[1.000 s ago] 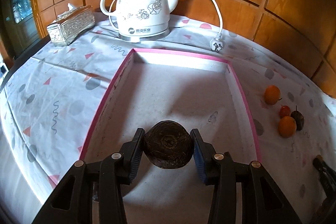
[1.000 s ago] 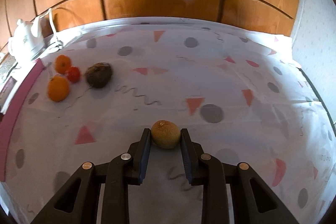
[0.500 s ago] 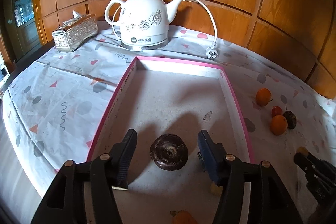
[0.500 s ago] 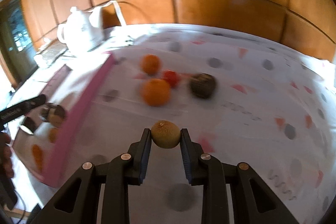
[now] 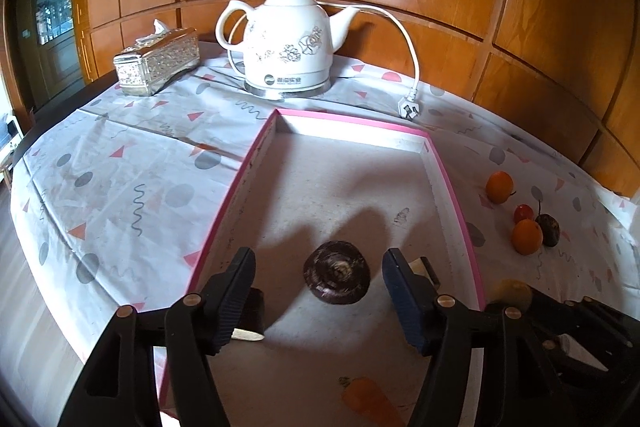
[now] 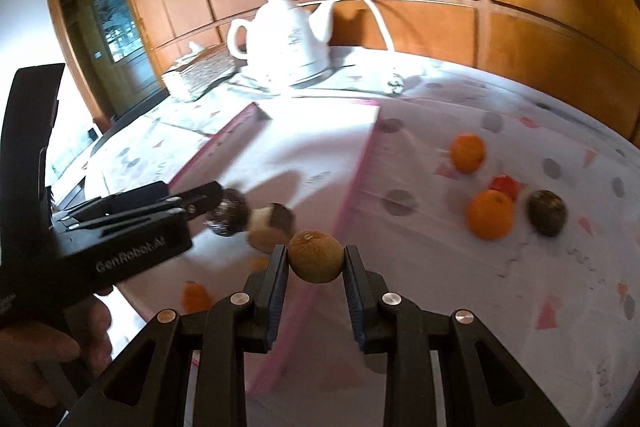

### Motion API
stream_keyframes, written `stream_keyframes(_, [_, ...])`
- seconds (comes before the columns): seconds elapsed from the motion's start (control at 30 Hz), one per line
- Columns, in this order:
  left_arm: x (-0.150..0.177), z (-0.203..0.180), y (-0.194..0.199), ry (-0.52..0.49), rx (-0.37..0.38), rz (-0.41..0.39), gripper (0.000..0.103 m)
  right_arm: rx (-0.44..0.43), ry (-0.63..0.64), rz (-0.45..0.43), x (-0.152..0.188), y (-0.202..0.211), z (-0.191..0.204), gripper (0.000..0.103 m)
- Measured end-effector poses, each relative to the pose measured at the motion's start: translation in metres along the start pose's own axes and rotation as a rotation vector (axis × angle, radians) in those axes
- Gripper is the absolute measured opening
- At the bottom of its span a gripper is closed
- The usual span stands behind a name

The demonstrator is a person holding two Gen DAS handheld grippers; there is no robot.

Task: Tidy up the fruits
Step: 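Lower the yellow fruit into the tray and open the right tool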

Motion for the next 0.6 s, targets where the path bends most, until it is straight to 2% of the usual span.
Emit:
stream_keyframes(0.3, [0.001, 0.014, 0.003, 0.034, -0.020, -0.007, 0.070, -0.053, 0.048, 0.050, -0.004, -0.019, 0.026, 0.028])
stream_keyframes(0.6, [0.002, 0.016, 0.005, 0.054, -0.008, -0.010, 0.070, -0.017, 0.038, 0.047, -0.002, -0.019, 0.027, 0.030])
Point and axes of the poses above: each gripper's, at about its wrist camera, not at the fingertips, and y roughly against the way its jaws point, z to its left, x to its underside, the point moved 5 cm from there along -y, roughly the way its jaws point, and after that the axes turned 7 degrees about z, right-handed, at the moved point
